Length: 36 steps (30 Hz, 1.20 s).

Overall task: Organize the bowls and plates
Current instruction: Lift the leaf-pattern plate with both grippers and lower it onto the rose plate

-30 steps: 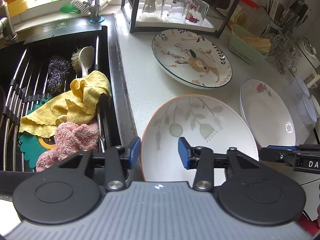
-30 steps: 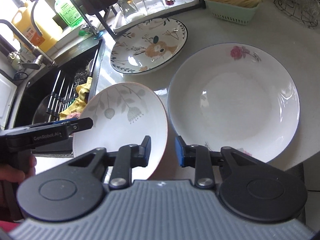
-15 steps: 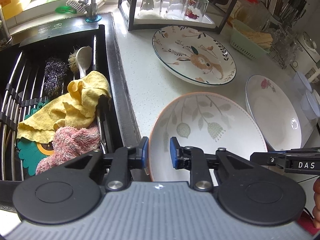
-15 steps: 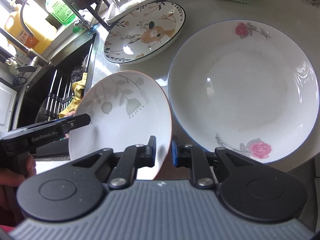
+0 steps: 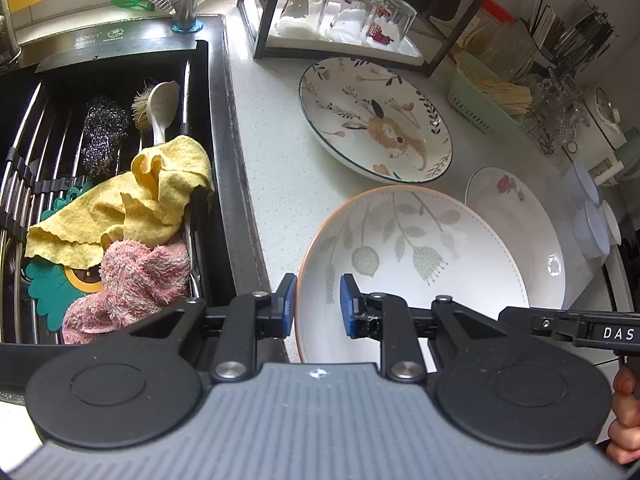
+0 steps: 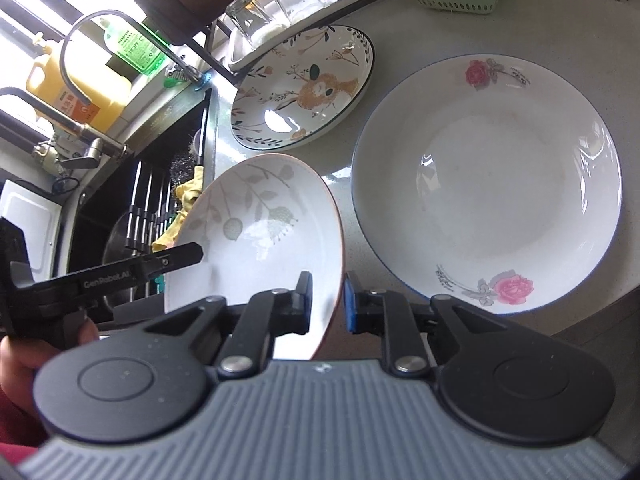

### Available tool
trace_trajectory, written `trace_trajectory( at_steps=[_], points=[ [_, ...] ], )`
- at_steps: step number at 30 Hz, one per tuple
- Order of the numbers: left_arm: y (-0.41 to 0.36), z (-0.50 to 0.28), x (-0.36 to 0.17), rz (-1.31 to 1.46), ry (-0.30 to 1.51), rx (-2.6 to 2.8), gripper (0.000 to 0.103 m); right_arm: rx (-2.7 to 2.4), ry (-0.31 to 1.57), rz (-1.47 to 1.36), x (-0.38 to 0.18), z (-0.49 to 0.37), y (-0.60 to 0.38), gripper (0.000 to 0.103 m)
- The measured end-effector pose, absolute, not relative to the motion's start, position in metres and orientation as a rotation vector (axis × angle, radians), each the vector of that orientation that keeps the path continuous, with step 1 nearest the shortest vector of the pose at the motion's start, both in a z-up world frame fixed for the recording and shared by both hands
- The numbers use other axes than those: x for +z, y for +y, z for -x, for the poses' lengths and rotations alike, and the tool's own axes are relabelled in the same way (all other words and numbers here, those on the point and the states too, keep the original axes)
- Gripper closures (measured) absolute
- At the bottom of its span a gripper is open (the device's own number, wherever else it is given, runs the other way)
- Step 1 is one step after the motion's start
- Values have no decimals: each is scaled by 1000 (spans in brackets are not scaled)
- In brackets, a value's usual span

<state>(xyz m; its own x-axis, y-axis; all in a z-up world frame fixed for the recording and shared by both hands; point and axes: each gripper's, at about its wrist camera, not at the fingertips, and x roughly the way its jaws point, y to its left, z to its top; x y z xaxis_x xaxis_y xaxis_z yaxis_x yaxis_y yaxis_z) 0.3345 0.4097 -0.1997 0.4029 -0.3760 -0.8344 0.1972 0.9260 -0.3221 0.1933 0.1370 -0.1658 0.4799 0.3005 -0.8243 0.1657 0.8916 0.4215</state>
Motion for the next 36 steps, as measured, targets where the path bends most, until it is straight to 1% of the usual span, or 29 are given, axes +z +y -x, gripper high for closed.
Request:
trace_trajectory(
  at_steps=[7,17,25,36],
  points=[
    [400,-341,-171,202,1071,-398,77,79,1048,-514,-146,-186,126,83],
    [346,-351,-149,144,1064,-456,77,45,1047,-531,-134,-183,83,83],
    [291,-360,-162,185,1079,-406,77,67,1047,-526,-136,-199,24,84],
    [239,-366,-178,151,1107,-346,77,93,1096,-581,-172,-220,-29,84]
  ],
)
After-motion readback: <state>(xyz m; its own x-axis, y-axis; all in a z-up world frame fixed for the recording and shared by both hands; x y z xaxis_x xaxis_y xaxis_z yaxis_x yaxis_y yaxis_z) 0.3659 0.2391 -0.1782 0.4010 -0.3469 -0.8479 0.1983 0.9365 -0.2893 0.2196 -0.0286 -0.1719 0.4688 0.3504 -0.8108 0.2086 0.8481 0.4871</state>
